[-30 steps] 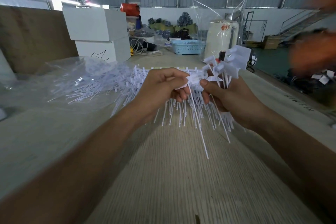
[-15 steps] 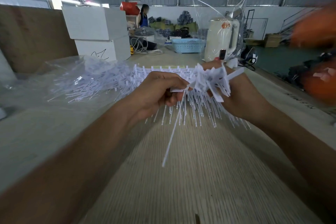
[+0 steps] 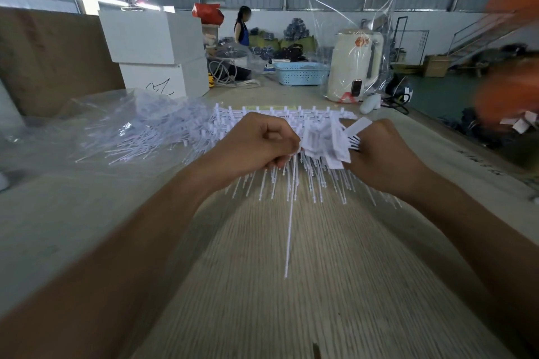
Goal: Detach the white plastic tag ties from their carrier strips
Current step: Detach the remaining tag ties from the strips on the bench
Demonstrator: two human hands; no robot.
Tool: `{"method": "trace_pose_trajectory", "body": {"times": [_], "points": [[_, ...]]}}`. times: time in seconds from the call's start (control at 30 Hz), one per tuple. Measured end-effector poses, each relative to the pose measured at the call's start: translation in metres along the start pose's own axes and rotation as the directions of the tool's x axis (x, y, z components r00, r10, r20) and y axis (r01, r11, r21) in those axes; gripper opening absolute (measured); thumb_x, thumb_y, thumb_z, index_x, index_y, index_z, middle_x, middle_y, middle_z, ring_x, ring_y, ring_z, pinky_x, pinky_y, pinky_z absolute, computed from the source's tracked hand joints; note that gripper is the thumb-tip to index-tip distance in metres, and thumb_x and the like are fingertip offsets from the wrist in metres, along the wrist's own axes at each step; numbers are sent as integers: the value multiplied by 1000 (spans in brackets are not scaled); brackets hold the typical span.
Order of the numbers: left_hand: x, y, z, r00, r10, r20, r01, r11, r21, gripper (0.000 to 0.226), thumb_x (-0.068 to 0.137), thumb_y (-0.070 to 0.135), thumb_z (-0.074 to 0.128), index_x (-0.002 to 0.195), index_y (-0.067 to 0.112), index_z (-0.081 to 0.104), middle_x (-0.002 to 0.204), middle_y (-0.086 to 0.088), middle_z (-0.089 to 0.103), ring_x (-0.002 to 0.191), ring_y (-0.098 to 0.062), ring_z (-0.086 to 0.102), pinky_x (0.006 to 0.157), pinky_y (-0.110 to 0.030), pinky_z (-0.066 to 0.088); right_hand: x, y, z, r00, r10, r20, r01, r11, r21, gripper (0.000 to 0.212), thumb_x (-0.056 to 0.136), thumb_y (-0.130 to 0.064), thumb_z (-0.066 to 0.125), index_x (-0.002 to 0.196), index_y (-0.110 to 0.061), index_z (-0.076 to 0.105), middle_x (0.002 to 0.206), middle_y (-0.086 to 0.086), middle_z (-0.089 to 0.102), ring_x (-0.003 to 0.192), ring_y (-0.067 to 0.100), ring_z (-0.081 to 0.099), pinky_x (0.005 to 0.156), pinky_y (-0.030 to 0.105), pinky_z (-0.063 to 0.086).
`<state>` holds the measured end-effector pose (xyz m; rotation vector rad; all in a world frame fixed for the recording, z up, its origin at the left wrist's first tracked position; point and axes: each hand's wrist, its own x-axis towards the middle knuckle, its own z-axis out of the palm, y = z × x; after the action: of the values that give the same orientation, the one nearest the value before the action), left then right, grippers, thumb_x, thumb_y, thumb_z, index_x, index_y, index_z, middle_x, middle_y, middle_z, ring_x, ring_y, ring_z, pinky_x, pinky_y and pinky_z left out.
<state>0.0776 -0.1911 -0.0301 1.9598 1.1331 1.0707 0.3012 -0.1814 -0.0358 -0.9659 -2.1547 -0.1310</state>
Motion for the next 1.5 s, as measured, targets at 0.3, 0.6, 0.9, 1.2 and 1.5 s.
{"method": "trace_pose_trajectory", "body": {"times": [0.3, 0.6, 0.9, 1.2, 1.5], "points": [[5, -9, 1, 980, 197, 26, -190, 890, 414, 5, 84, 6, 72, 85, 6, 76, 73, -7, 70, 58, -6, 56, 61, -25, 45, -2, -14, 10, 972, 151, 182, -152, 988, -7, 49, 86, 1, 49, 62, -37, 31, 57, -12, 39, 52, 6, 36, 59, 31, 28], [4, -12, 5, 974, 206, -98, -170, 942, 290, 14, 95, 14, 64, 94, 19, 78, 77, 12, 73, 67, 0, 65, 66, -15, 50, 1, 5, 8, 937, 335, 103, -350, 893, 283, 38, 95, 4, 44, 60, -2, 55, 51, 7, 53, 47, 16, 45, 58, 36, 37], [2, 4, 12, 945, 238, -225, -255, 966, -48, 18, 95, 3, 65, 110, 8, 72, 85, -11, 74, 67, -18, 70, 59, -28, 57, -2, -26, 17, 869, 387, 308, -484, 534, 693, 27, 105, -6, 41, 94, -6, 66, 77, 15, 72, 63, 25, 64, 58, 36, 55], [1, 7, 16, 854, 386, -349, -385, 920, 76, 24, 99, 11, 59, 120, 14, 70, 88, 2, 71, 71, -3, 66, 58, -14, 48, -5, -48, 23, 916, 356, 184, -383, 645, 661, 38, 103, -12, 50, 65, -10, 55, 56, 6, 37, 46, 12, 31, 51, 30, 29], [2, 0, 16, 900, 306, -309, -332, 943, -35, 19, 105, 26, 50, 121, 22, 58, 77, -4, 66, 65, -17, 64, 57, -26, 47, 2, -42, -7, 913, 403, 57, -192, 303, 934, 19, 105, -20, 47, 98, -10, 62, 57, -3, 22, 45, 10, 18, 42, 22, 19]]}}
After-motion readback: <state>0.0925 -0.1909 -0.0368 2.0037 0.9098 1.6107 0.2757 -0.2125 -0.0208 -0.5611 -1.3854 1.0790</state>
